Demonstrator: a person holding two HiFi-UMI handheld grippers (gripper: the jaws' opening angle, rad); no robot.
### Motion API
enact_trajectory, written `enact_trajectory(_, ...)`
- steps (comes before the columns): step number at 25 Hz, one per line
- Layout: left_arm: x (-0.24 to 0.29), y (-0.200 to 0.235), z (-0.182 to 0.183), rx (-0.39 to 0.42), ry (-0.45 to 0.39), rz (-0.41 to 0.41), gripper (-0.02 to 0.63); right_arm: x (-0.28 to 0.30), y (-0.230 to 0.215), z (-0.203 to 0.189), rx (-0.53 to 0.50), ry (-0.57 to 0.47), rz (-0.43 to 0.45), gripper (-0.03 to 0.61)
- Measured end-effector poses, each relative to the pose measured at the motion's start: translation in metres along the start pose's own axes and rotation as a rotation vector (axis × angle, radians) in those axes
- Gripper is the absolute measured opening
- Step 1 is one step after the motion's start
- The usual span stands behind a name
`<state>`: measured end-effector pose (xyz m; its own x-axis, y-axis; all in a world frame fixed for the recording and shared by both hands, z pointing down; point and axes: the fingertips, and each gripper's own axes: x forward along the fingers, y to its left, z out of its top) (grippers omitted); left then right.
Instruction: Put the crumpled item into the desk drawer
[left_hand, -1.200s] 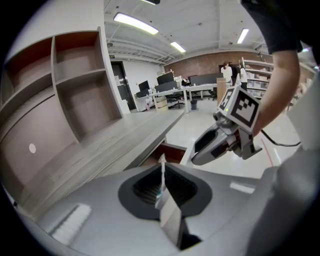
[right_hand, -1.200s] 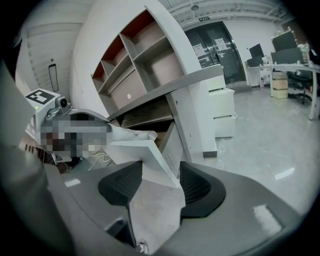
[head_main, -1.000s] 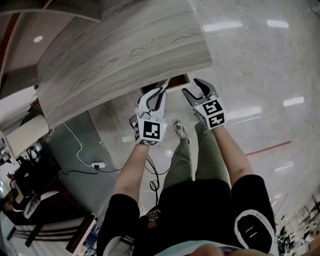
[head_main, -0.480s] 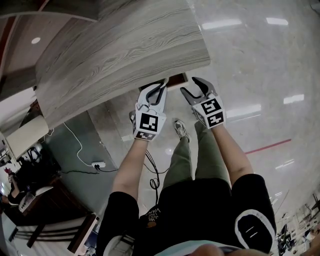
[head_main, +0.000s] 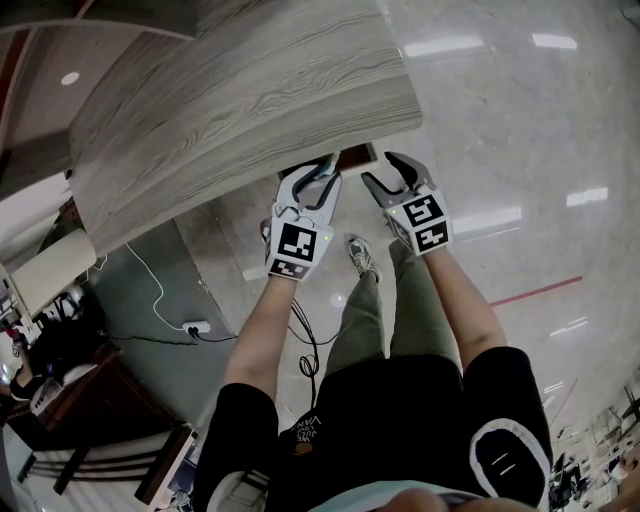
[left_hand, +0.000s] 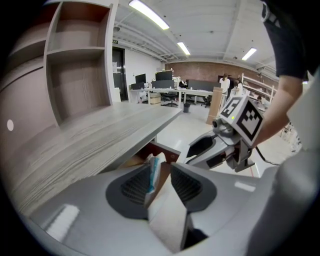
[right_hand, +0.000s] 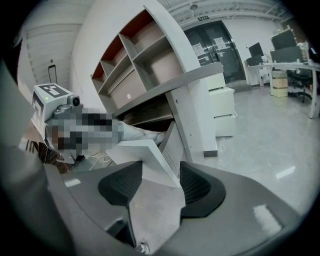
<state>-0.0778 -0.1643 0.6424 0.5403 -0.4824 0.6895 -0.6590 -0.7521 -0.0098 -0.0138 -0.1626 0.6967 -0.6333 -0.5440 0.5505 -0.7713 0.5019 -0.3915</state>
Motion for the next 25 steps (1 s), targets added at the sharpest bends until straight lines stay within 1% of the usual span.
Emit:
enact_trajectory(2,0.001,-0.002,-0.002,0.009,-0.016,-0.015,0.172,0.0,0.0,0.0,0.0,-0.003,-0.001,0.21)
enact_trajectory(6,-0.002,-0.007,-0.005,0.015,-0.026,-0.032,0.173,-0.001,0.001,0.003,-0.002,-0.01,-0.001,0.21)
enact_trajectory(9,-0.005,-0.016,-0.007,0.045,-0.021,-0.054,0.182,0.0,0.001,0.003,-0.004,-0.009,-0.001,0.21)
enact_trajectory(13,-0.004,-0.023,-0.011,0.073,0.026,-0.064,0.226,-0.002,0.0,0.003,-0.004,-0.007,-0.004,0.21)
enact_trajectory(18,0.005,-0.032,-0.014,0.099,0.061,-0.106,0.286,-0.002,0.002,0.003,-0.003,-0.007,-0.005,0.21)
enact_trajectory(25,0.011,-0.042,-0.009,0.131,0.108,-0.124,0.326,-0.003,0.0,0.0,-0.002,-0.004,-0.001,0.21)
